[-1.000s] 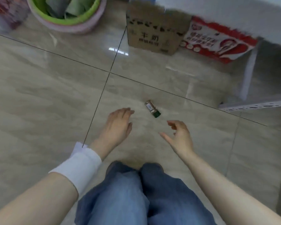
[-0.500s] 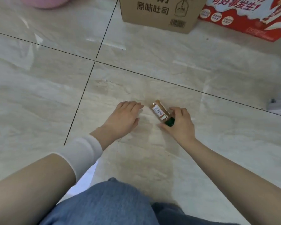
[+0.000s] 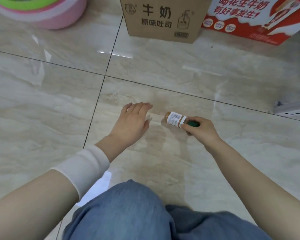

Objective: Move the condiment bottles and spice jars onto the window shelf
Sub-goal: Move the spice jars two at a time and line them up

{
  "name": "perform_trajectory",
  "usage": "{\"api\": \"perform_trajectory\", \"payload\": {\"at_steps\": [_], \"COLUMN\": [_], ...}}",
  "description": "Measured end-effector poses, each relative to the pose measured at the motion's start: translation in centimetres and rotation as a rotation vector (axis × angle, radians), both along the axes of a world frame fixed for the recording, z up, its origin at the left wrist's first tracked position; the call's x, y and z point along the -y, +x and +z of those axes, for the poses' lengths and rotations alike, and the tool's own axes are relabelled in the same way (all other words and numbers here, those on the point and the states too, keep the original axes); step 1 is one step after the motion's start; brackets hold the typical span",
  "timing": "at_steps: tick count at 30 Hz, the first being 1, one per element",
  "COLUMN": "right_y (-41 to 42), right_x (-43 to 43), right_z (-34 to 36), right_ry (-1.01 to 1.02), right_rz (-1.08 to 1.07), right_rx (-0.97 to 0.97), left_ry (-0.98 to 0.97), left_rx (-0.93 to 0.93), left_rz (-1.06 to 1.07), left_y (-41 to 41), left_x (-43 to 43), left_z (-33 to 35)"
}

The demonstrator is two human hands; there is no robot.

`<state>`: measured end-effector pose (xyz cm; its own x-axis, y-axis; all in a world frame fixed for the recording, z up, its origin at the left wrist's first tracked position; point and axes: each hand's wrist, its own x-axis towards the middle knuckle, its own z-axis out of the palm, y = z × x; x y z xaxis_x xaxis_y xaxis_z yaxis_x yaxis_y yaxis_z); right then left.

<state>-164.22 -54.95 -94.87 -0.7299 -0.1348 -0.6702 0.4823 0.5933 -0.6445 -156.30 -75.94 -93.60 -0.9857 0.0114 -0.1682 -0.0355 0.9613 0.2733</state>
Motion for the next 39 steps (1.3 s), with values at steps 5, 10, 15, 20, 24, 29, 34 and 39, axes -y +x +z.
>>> {"api": "perform_trajectory", "payload": {"at_steps": [5,10,15,20,24,29,34,39], "right_y": [0.7,1.9,3.6,5.4,7.5,9.5,9.3,8.0], "right_x": [-1.3,-2.7,-5.0,-7.5,-9.4,-11.0,-12.1,-13.7], "right_z": [14.3,30.3,46.7,62.4,73.0,81.2,85.3,88.9], "right_ry": [-0.112,-0.153,-0.148,-0.132,-0.096,-0.069,-0.08,-0.087], "right_rz": [-0.114,-0.129,-0.124,-0.094,-0.085,-0.114,-0.143,-0.079], "right_rx": [0.04,0.005,-0.017,-0.095,-0.204,-0.391,-0.486,-0.582], "left_ry": [0.119,0.189,0.245,0.313,0.424,0.504,0.507,0.478], "left_rx": [-0.013,-0.08,-0.154,-0.217,-0.26,-0.369,-0.423,-0.485], "left_rz": [0.025,0.019,0.019,0.024,0.043,-0.002,-0.044,-0.046], "left_y": [0.1,1.3,3.5,5.9,7.9,9.0,8.6,6.8], "left_x": [-1.8,-4.4,-6.0,-7.9,-9.6,-12.1,-13.7,-16.4], "left_z": [13.4,28.5,44.0,58.2,67.6,74.7,78.5,81.5]}}
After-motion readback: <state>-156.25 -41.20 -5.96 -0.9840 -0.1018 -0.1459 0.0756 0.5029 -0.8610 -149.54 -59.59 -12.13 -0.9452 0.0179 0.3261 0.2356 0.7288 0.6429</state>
